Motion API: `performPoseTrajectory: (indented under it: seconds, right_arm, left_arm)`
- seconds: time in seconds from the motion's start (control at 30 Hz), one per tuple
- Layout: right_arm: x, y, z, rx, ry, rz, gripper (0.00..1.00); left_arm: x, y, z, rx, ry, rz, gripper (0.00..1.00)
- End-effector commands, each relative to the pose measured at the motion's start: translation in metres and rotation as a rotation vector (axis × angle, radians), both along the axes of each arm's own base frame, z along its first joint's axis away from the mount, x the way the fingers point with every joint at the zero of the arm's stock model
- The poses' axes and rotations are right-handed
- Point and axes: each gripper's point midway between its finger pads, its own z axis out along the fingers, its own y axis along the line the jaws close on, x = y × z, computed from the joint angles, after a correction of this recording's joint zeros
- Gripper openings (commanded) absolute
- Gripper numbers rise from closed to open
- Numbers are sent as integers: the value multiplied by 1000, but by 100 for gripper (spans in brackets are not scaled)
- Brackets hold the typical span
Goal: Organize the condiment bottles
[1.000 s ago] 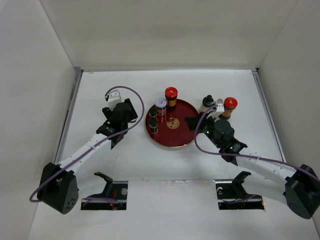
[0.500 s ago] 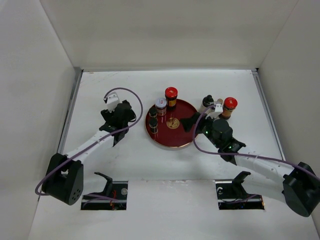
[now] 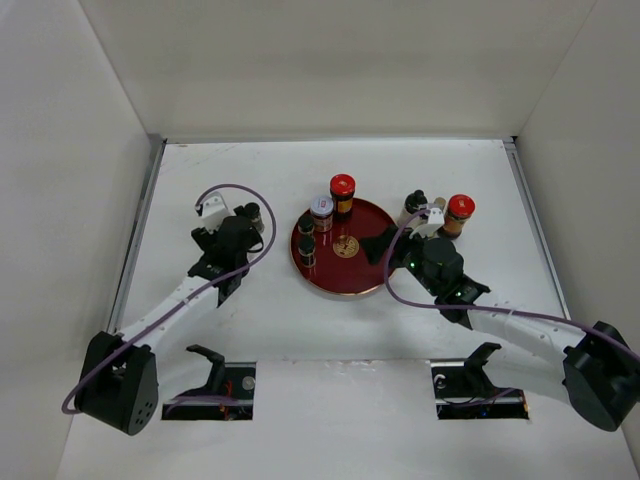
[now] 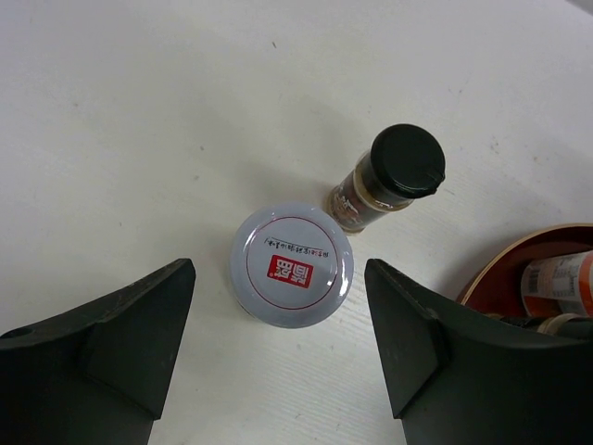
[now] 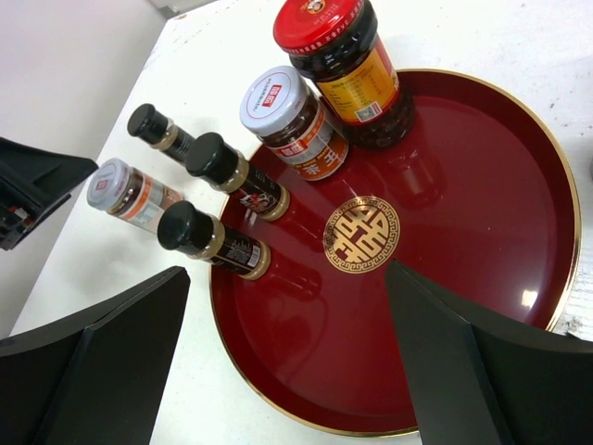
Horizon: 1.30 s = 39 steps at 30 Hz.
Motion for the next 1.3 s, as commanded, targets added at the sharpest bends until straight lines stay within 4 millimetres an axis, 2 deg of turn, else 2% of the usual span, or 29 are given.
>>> performPoseTrajectory:
  seconds: [0.0,0.13,0.37,0.5,0.63,0.7,0.83,0.9,1.0,1.13,1.27]
  right_arm:
    - [6,5,27,41,-62,7,94]
    - [6,5,26,39,-60,7,95]
    - [5,8,25,37,-61,16,95]
    - [5,10,25,35,-59,19,95]
    - [6,10,24,35,-57,21,95]
    - [6,10,24,35,-57,21,95]
    - [6,10,24,35,-57,21,95]
    - [6,10,24,36,-59,21,95]
    - [5,9,27,41,-66,21,95]
    - [3,6,31,50,-78,13,95]
    - [2,-3,35,68,-89,-17,84]
  left_arm:
    - [5,0,0,7,-5,1,73]
    - [14,-6,-16,4,45,-26,73]
    - [31,-7,-18,9,37,-26,73]
    - [35,-4,-19,15,37,-14,60]
    - [35,-2,-21,23,46,-9,42]
    - [34,-3,-14,23,31,-13,35]
    - [26,-12,18,23,-32,-40,31]
    - [20,-20,41,19,-72,-61,30]
    - [10,-37,87,16,-154,-109,30]
    - [0,-76,139,-19,-235,-223,30]
    - [-5,-125,174,-70,-293,-343,30]
